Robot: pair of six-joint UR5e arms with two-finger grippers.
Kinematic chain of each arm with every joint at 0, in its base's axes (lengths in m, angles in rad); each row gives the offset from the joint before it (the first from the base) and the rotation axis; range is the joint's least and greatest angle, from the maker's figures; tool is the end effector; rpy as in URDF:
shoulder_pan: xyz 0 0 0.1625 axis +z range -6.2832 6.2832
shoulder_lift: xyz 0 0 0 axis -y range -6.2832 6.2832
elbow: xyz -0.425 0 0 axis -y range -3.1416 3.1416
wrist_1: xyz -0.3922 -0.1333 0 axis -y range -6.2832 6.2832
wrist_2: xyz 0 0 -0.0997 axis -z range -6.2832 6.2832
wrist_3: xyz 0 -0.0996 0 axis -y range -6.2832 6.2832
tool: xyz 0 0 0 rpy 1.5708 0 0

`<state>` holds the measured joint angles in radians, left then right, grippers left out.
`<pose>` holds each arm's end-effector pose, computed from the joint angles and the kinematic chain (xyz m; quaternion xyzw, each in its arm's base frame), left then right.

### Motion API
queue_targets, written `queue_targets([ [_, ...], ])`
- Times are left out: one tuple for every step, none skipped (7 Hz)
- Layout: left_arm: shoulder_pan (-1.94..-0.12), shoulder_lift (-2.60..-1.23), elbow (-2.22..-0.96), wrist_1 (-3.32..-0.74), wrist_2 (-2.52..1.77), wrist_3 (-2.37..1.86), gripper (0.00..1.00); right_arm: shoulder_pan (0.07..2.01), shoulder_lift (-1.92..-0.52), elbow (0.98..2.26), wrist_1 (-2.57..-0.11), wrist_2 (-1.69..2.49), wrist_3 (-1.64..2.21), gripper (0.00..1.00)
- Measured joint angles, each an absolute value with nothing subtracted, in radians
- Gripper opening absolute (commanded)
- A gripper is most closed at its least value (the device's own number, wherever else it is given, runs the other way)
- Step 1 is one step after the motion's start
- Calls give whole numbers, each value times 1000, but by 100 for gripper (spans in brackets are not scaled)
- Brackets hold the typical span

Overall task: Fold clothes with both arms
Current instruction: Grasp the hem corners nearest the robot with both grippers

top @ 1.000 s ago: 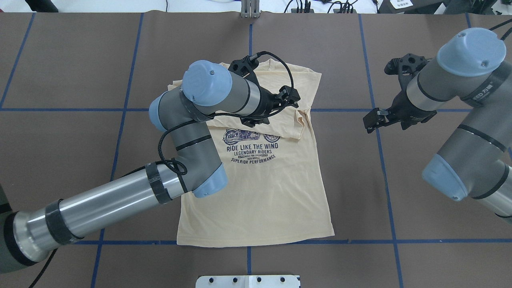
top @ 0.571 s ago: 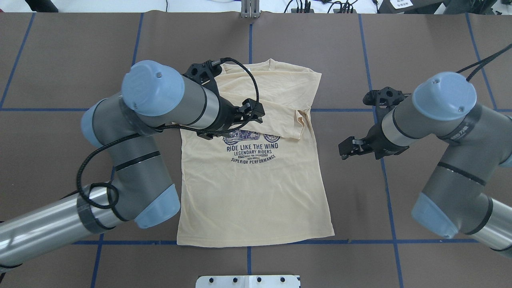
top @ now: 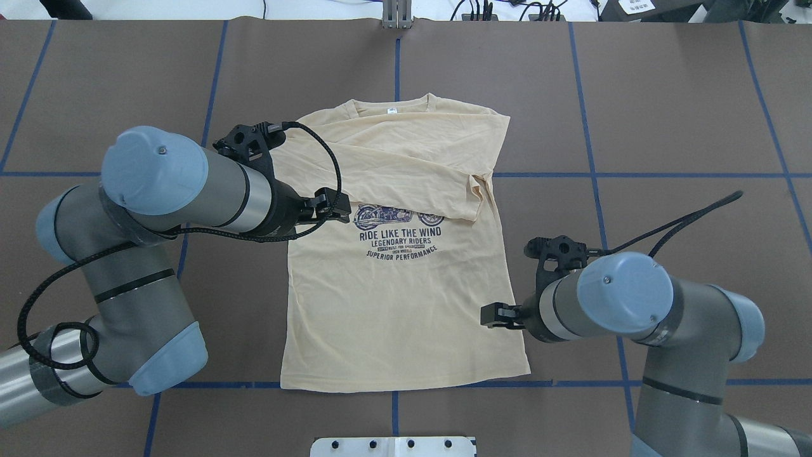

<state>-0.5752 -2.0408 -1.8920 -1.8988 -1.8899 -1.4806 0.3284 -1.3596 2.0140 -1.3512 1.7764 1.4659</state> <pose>0.4452 -0.4103 0.2140 0.0439 0.5393 -0.1190 0.8325 -0.4738 -0.2808 0.3254 -0.0003 -0.4311 0.0573 0.9005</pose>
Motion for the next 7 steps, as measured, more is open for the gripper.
queue_targets([
  [-575,-2024,-1896,-1899,-1890,-1471,100,293,-1356,2007,-1353,1748,1486,99],
  [-575,-2015,-1896,-1899,-1891,-1462,100,279,-1358,1997,-1357,1742,1493,99],
  [-575,-2010,-1896,-1899,-1891,-1456,100,275,-1364,1993,-1361,1740,1495,99],
  [-574,-2009,-1896,-1899,-1891,-1454,100,276,-1372,1991,-1363,1741,1495,98],
  [-574,-2009,-1897,-1899,-1891,-1453,100,276,-1380,1988,-1364,1746,1496,98],
  [-574,-2009,-1897,-1899,-1891,-1454,100,275,-1385,1986,-1365,1754,1495,98],
  [-573,-2009,-1897,-1899,-1891,-1454,100,273,-1386,1981,-1365,1762,1495,98],
])
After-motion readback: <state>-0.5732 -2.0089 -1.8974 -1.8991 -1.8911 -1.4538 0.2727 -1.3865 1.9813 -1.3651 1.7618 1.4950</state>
